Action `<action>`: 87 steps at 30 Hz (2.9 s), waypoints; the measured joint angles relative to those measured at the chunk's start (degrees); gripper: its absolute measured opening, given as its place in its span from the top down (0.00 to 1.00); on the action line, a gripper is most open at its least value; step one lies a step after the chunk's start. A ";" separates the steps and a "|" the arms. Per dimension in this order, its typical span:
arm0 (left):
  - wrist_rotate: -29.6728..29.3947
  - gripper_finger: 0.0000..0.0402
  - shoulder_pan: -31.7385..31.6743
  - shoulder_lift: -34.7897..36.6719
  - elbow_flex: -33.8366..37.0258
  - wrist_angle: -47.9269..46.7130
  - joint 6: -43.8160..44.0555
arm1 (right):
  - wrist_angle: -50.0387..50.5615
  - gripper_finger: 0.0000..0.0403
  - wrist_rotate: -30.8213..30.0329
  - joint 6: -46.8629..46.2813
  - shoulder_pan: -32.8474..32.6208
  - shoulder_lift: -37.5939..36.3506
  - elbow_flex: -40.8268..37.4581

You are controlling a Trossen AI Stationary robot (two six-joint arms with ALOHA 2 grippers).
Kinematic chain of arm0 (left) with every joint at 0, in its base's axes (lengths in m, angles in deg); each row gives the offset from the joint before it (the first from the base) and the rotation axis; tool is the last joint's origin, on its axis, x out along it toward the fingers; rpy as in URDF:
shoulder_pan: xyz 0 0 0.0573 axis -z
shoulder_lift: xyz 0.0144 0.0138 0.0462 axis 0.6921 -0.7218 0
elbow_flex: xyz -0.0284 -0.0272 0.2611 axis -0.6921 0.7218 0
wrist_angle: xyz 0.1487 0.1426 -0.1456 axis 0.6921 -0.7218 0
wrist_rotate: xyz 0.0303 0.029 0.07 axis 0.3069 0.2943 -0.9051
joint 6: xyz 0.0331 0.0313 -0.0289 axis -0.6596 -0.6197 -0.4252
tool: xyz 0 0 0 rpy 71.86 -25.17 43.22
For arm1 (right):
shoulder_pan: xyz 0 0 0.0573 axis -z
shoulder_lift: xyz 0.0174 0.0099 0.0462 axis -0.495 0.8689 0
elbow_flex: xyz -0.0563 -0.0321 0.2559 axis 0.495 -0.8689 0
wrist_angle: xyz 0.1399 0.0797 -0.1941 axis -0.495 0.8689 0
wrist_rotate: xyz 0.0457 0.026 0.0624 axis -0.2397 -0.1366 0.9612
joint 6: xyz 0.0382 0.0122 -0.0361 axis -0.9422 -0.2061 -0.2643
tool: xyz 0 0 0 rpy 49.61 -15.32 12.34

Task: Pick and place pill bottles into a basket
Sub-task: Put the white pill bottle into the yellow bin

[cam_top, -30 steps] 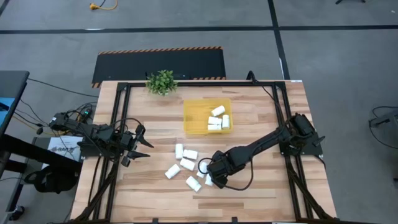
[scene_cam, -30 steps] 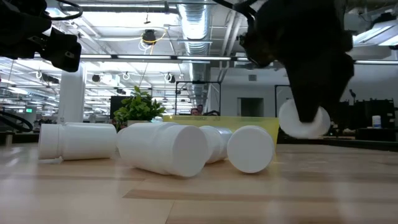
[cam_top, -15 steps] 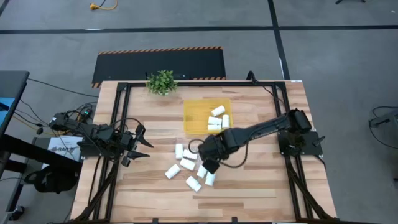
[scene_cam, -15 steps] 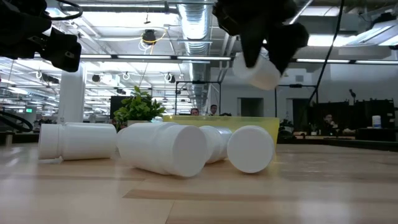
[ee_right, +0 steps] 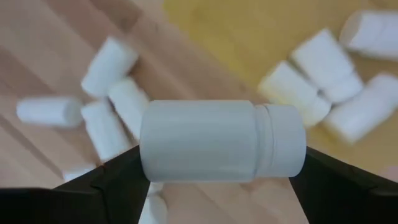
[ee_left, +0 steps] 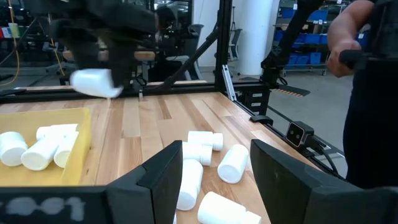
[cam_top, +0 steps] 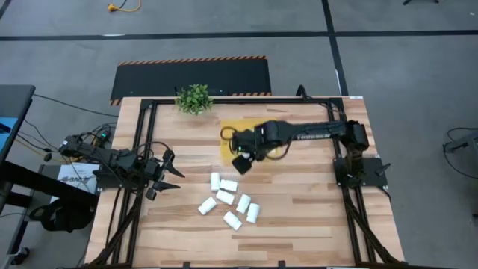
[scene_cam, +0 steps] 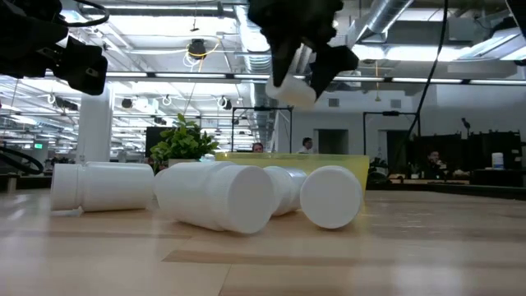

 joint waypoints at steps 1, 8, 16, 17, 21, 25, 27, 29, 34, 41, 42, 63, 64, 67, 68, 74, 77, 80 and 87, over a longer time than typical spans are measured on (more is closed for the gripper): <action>0.01 0.56 -0.01 -0.02 -0.02 -0.02 0.00 | -0.41 0.19 0.08 0.69 0.94 0.01 0.23; 0.00 0.56 -0.01 -0.01 -0.01 -0.02 0.00 | -3.68 0.16 0.14 2.80 6.26 0.00 0.37; 0.01 0.56 0.00 -0.02 -0.02 -0.01 0.00 | -5.11 0.18 0.52 2.89 9.58 4.68 1.35; -0.01 0.56 0.00 -0.01 -0.01 0.00 0.00 | -4.75 0.18 0.52 3.07 9.70 5.51 1.97; 0.01 0.56 -0.01 0.00 0.00 0.00 0.00 | -4.14 0.17 0.52 4.28 10.29 9.62 5.61; 0.00 0.56 -0.01 -0.01 -0.02 0.00 0.00 | -2.91 0.17 1.13 5.73 10.89 14.10 9.99; 0.01 0.56 0.00 -0.02 -0.01 -0.01 0.00 | -2.23 0.17 1.77 6.34 11.15 16.32 12.17; 0.01 0.56 -0.01 -0.02 -0.02 0.00 0.00 | -0.63 0.17 2.58 6.78 11.49 18.41 13.94; 0.01 0.56 0.00 0.00 0.00 -0.01 0.00 | 1.54 0.17 4.06 6.85 11.87 22.19 17.56; 0.01 0.56 -0.01 0.00 0.00 -0.01 0.00 | 1.05 0.16 5.06 4.89 11.87 23.44 17.81; 0.01 0.56 0.00 -0.02 -0.02 -0.02 0.00 | 0.83 0.16 5.02 4.26 11.87 23.42 17.84; 0.01 0.56 -0.01 0.00 0.00 0.00 0.00 | 0.97 0.16 7.05 -20.19 12.05 23.39 17.71; 0.01 0.56 -0.01 0.00 0.00 0.00 0.00 | 0.71 0.16 7.05 -20.84 12.01 23.31 17.24; 0.01 0.56 0.00 -0.02 0.00 -0.01 0.00 | 0.34 0.16 7.02 -22.47 11.66 23.26 15.79; 0.01 0.56 0.00 -0.01 -0.01 -0.01 0.00 | -0.25 0.16 6.99 -22.67 11.49 23.26 15.17; 0.01 0.56 0.01 -0.02 -0.02 0.00 0.00 | -4.34 0.16 7.03 -22.26 11.28 23.26 12.28; 0.01 0.56 0.00 -0.01 -0.02 -0.01 0.00 | -4.65 0.16 6.94 -21.30 11.30 23.26 12.20; 0.01 0.56 0.00 -0.02 -0.01 0.00 0.00 | -4.77 0.15 6.79 -21.28 11.32 23.26 12.20; 0.01 0.56 0.00 -0.02 -0.02 -0.02 0.00 | -5.06 0.11 6.76 -21.73 10.94 23.26 12.20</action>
